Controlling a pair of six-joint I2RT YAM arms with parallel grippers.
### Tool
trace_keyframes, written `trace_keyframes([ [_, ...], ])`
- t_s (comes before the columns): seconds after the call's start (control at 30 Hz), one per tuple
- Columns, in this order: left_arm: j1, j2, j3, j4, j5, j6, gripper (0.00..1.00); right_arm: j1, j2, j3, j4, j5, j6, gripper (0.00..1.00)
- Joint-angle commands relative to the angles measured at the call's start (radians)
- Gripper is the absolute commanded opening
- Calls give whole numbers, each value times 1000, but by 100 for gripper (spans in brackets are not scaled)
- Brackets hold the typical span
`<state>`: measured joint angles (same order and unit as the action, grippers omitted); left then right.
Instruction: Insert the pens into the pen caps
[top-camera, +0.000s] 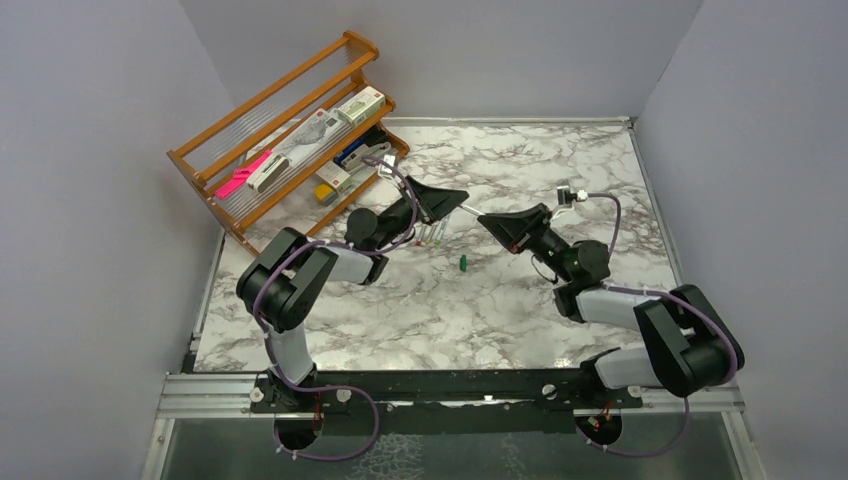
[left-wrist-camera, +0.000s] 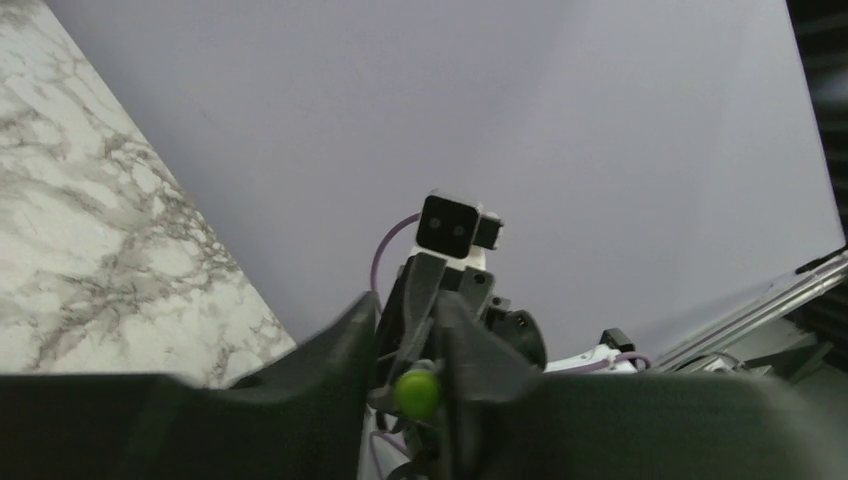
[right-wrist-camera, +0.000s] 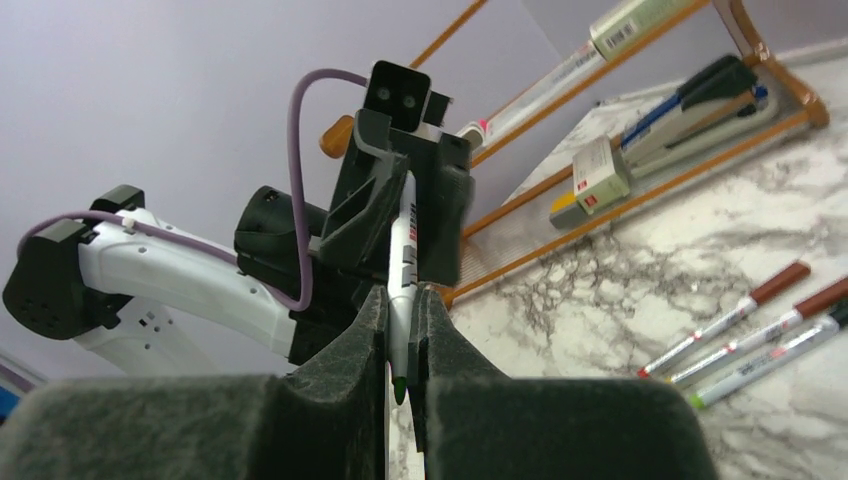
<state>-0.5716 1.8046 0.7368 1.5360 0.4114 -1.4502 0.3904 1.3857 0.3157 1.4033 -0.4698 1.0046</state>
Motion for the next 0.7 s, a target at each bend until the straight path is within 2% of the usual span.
trace_keyframes([
  [0.0, 16, 7, 59, 226, 106, 65, 42, -10, -110, 99, -178, -91, -125, 1],
  [0.07, 47, 9, 84, 227, 170, 87, 46, -12, -171, 158, -395, -125, -225, 1],
  [0.17, 110, 7, 128, 227, 280, 132, 48, -12, -267, 262, -777, -140, -432, 1],
  [0.33, 180, 38, 249, 227, 463, 184, 49, -12, -357, 450, -1340, -71, -762, 1],
  [0.5, 176, 36, 305, 227, 653, 243, 51, -12, -376, 577, -1619, -39, -898, 1],
  [0.67, 150, 1, 308, 226, 824, 286, 51, -12, -332, 657, -1730, -76, -907, 1],
])
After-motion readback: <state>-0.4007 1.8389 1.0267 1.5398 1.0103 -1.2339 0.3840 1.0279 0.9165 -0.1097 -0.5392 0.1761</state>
